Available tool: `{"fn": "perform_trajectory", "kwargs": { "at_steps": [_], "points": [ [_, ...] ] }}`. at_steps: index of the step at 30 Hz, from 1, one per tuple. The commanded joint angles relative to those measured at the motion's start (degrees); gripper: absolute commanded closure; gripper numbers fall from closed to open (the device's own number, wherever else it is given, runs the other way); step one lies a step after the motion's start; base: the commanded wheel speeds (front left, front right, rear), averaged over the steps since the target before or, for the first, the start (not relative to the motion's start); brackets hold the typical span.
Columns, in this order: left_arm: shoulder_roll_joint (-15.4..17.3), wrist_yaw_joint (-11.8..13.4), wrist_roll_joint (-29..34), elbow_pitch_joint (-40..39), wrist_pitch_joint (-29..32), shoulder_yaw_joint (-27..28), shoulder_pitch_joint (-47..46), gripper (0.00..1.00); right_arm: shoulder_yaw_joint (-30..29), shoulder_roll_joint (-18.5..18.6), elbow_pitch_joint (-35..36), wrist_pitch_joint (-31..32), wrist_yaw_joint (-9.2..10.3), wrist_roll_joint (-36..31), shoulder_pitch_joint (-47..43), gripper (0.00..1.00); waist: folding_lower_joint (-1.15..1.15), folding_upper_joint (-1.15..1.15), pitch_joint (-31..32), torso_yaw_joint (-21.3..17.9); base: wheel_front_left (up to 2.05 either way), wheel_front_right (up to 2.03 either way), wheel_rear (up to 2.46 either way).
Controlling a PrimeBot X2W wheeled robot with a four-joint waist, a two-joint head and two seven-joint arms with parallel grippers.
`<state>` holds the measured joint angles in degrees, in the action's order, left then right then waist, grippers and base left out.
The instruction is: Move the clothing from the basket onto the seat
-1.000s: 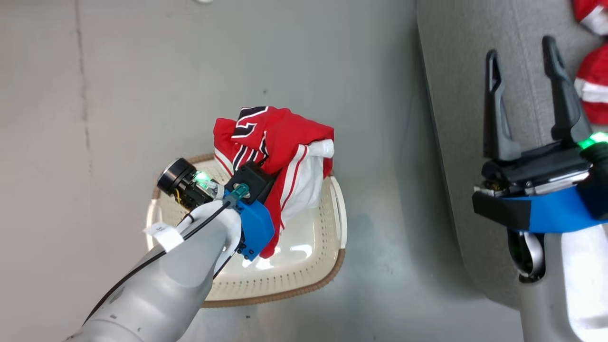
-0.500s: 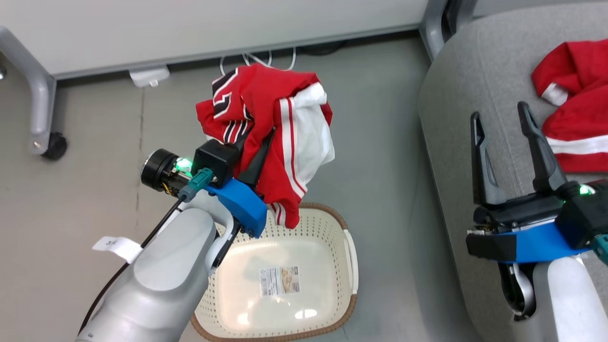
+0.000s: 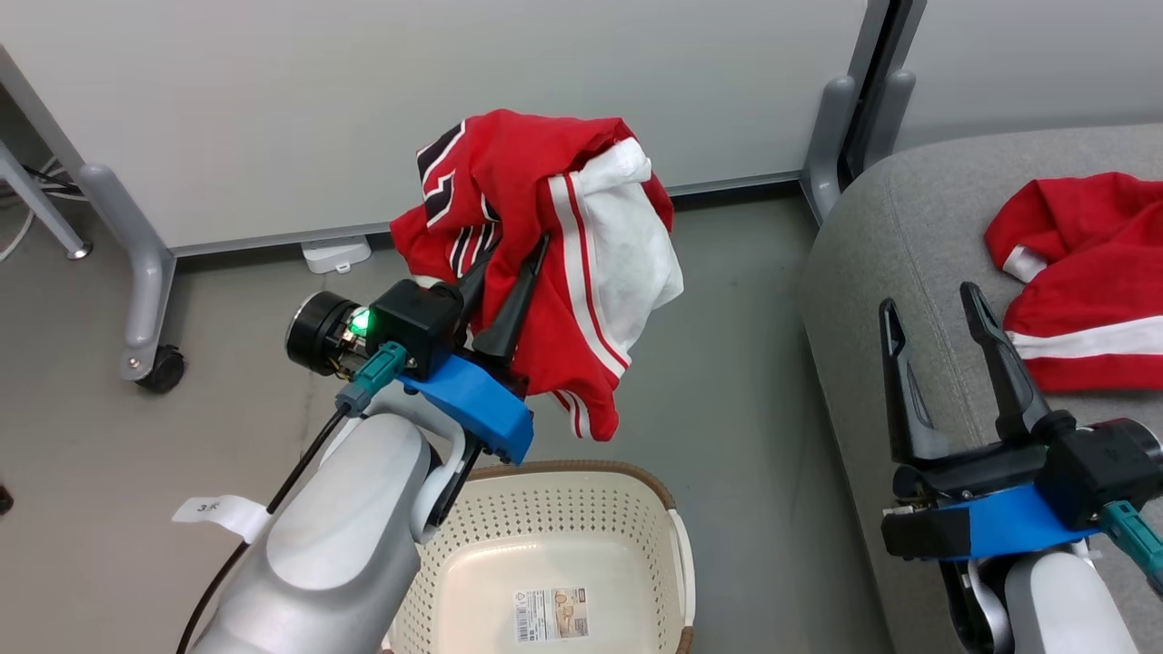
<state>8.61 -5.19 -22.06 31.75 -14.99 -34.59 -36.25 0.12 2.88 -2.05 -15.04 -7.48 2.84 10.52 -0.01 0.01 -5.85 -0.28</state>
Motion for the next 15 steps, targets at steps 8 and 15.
{"fn": "perform_trajectory", "kwargs": {
  "at_steps": [8, 15],
  "points": [
    [-0.86, 0.03, 0.74, -2.63, -0.28, 0.19, 2.15, 1.00, 0.60, 0.00, -0.59, -0.22, -0.03, 0.66, -3.02, 0.00, 0.01, -0.01, 2.49, 0.95, 0.00, 0.00, 0.00],
    [-0.51, 0.16, 0.42, -3.39, -0.28, -0.16, 2.99, 1.00, 2.05, 0.00, -0.24, -0.22, -0.03, 0.68, -3.25, 0.00, 0.01, -0.01, 3.38, 1.19, 0.00, 0.00, 0.00]
  ]
}}
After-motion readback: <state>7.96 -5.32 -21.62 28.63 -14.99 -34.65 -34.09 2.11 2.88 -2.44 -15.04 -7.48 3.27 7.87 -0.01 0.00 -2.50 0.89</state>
